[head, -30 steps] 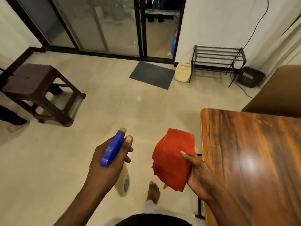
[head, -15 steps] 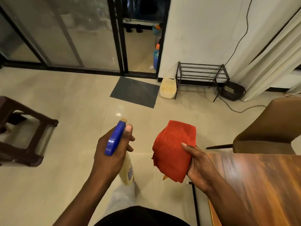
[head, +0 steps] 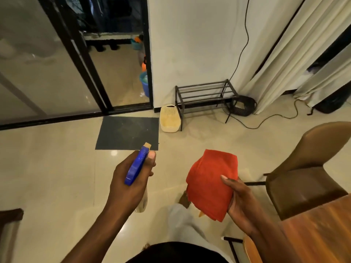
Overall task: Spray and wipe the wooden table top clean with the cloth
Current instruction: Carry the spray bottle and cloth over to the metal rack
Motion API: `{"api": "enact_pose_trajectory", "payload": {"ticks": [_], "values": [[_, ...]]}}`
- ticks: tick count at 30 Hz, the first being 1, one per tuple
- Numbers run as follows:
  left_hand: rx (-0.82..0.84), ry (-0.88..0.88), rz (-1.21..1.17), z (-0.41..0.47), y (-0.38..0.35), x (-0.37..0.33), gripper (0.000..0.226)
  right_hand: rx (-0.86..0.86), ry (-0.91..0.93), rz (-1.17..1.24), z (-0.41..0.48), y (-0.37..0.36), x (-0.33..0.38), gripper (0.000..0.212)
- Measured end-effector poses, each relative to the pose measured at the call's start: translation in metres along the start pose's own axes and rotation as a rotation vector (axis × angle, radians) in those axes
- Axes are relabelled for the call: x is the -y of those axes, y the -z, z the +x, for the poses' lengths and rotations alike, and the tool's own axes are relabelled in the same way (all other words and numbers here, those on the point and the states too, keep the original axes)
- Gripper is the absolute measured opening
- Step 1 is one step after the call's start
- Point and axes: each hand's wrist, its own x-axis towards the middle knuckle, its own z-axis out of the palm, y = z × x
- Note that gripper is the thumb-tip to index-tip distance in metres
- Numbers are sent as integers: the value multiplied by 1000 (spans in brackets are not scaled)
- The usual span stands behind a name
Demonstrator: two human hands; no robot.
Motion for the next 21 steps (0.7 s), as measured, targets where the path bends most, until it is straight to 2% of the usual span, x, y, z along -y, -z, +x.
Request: {"api": "enact_pose_trajectory", "payload": {"ticks": [7, 11, 13, 15, 16, 18, 21], "values": [[9, 21, -52, 124, -54, -36, 67, -103, 15, 19, 101, 1, 77, 60], [43, -20, -72, 190, -101, -64, 49, -77, 8, -22, 171, 9, 151, 58], [33, -10, -82, 229, -130, -86, 61, -68, 21, -47, 213, 13, 195, 61], [10, 42, -138, 254, -150, -107, 94, -69, 16, -56, 240, 10, 227, 61], [-2, 81, -149, 278, -162, -113, 100, -79, -9, -62, 264, 10, 243, 62], [6, 88, -148, 296, -174, -121, 85, -76, -14, -71, 283, 6, 261, 64], [-2, 146, -162, 343, -195, -131, 85, -74, -31, -96, 333, -1, 297, 64]]}}
